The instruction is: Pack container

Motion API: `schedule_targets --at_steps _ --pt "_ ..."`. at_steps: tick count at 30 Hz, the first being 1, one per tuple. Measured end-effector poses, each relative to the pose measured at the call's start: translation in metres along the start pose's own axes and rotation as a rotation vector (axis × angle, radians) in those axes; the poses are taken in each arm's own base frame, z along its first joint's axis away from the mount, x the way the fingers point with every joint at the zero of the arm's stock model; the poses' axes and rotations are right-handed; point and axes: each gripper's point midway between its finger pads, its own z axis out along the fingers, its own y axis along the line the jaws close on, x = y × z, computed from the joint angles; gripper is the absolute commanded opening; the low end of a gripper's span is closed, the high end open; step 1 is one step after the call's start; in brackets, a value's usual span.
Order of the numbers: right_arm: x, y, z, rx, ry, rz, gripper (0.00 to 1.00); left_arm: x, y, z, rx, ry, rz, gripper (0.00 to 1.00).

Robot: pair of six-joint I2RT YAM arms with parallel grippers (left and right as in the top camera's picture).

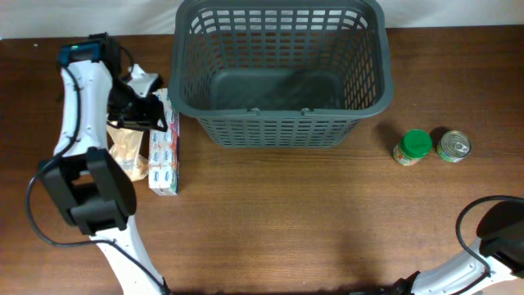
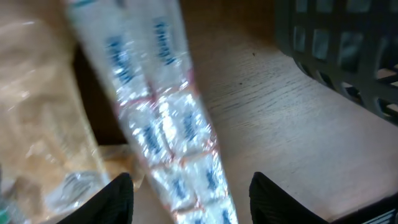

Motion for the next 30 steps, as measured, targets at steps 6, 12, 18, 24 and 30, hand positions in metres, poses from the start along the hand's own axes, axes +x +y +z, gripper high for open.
schedule_targets --at_steps 6,12,18,24,30 --pt "0.000 0.000 0.000 0.000 0.000 0.001 0.99 -0.007 -0.001 0.029 -0.081 0.079 0.060 0.53" --pt "0.000 0.000 0.000 0.000 0.000 0.000 0.99 -0.001 0.021 0.064 -0.154 0.189 0.022 0.94" --pt "0.001 0.000 0.000 0.000 0.003 0.002 0.99 0.002 0.034 0.098 -0.155 0.250 -0.021 0.66" --pt "0.002 0.000 0.000 0.002 0.010 0.005 0.99 0.000 0.035 0.095 -0.165 0.241 -0.030 0.02" --pt "0.002 0.000 0.000 0.002 0.010 0.004 0.99 0.004 0.033 0.086 -0.173 0.253 -0.057 0.02"
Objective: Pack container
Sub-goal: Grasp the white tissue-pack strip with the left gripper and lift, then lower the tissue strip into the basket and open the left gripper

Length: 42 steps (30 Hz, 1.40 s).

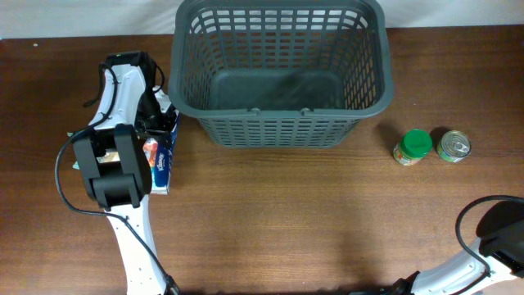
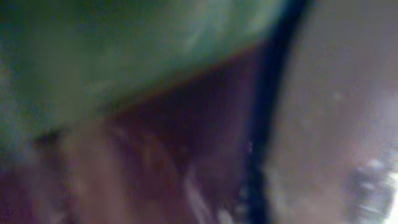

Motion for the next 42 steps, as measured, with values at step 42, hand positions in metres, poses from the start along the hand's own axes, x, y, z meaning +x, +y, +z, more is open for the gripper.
schedule_targets --at_steps 42 --pt "0.000 0.000 0.000 0.000 0.000 0.000 0.99 -0.042 -0.288 -0.357 -0.468 -1.190 1.280 0.02"
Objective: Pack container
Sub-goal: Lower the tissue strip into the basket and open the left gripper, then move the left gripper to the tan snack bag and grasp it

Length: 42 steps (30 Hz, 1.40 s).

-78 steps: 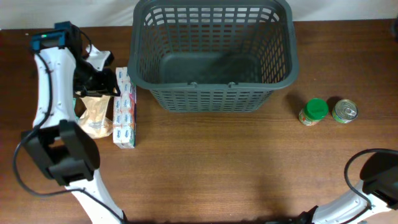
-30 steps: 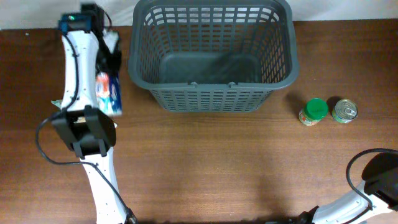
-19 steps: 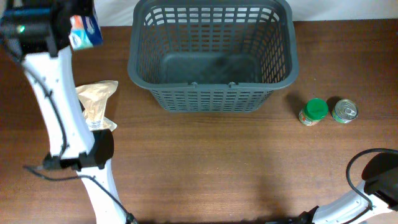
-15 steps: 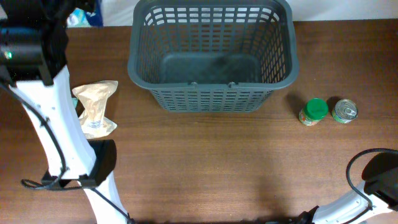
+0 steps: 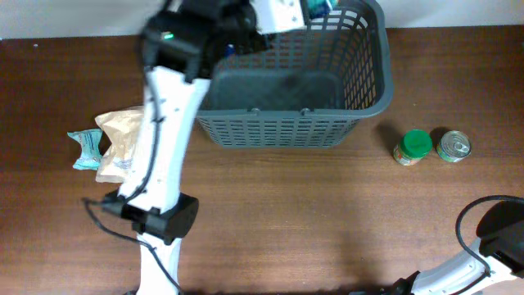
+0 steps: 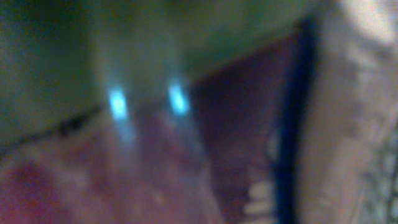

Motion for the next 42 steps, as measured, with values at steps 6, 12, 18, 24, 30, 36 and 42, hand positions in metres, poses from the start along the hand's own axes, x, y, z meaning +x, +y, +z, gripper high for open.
schedule_targets --at_steps 6,12,18,24,30,36,42 --pt "0.000 0.000 0.000 0.000 0.000 0.000 0.99 0.045 -0.042 0.084 0.097 0.164 0.039 0.02" --pt "0.000 0.000 0.000 0.000 0.000 0.000 0.99 0.081 -0.070 0.149 0.142 0.246 0.062 0.02" --pt "0.000 0.000 0.000 0.000 0.000 0.000 0.99 0.114 -0.097 0.188 0.197 0.317 0.118 0.28" --pt "0.000 0.000 0.000 0.000 0.000 0.001 0.99 0.123 -0.092 0.193 0.158 0.365 0.102 0.99" --pt "0.000 0.000 0.000 0.000 0.000 0.000 0.99 0.131 -0.068 0.169 0.003 0.495 -0.155 0.99" --pt "0.000 0.000 0.000 0.000 0.000 0.001 0.99 0.101 -0.023 0.047 -0.109 0.519 -0.349 0.99" --pt "0.000 0.000 0.000 0.000 0.000 0.000 0.99 0.097 0.039 -0.141 -0.391 0.436 -0.591 0.99"
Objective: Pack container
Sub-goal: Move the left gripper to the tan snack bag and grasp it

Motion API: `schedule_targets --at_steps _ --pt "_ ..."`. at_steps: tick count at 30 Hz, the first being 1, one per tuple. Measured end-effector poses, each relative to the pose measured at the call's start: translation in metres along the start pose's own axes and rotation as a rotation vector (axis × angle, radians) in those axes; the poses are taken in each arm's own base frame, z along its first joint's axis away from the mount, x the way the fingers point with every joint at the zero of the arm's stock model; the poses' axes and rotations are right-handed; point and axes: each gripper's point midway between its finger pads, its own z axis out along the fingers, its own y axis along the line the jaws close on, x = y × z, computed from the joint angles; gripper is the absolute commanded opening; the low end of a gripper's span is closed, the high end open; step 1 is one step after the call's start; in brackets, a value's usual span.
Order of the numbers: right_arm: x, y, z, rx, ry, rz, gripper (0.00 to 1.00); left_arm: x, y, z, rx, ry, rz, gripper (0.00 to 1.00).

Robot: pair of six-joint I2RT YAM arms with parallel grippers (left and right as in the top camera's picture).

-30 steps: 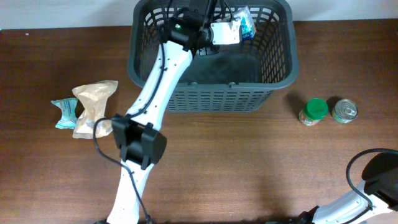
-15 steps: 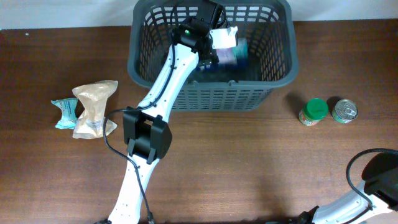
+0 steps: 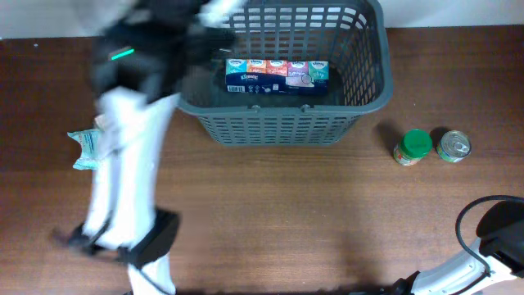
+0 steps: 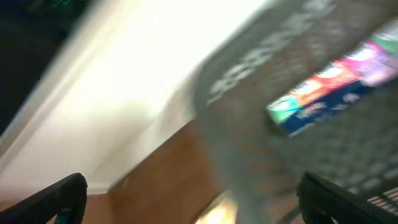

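The grey plastic basket (image 3: 278, 74) stands at the back middle of the table. A long multi-coloured pack of tissues (image 3: 277, 75) lies flat inside it, also visible in the left wrist view as the pack (image 4: 329, 87). My left arm (image 3: 135, 57) is a blur over the basket's left rim. My left gripper (image 4: 196, 205) is open with its fingers (image 4: 62, 199) wide apart and nothing between them. The right gripper is out of view.
A teal packet (image 3: 84, 147) and a tan bag (image 3: 102, 123), partly hidden behind the arm, lie on the table at the left. A green-lidded jar (image 3: 412, 147) and a tin can (image 3: 453, 146) stand right of the basket. The right arm's base (image 3: 499, 238) sits at the front right corner.
The tissue pack was held above the basket's back rim; now it lies on the basket floor. My left gripper has opened and the arm has moved left.
My left gripper was open over the tissue pack lying on the table left of the basket. Then it was down on the pack. Then the pack was up over the basket in the gripper. Now it rests inside and the gripper is open.
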Motion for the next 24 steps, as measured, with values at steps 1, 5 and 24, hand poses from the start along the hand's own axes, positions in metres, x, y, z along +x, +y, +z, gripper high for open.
schedule_targets --at_steps 1,5,24 --pt "0.000 0.000 0.000 0.000 0.000 0.000 0.99 0.009 0.014 -0.011 -0.025 0.008 -0.041 0.99" --pt "0.000 0.000 0.000 0.000 0.000 0.000 0.99 0.075 0.070 -0.036 -0.125 0.144 -0.258 0.99" --pt "0.000 0.000 0.000 0.000 0.000 0.000 0.99 0.368 -0.003 0.157 0.183 0.882 -0.700 0.99"
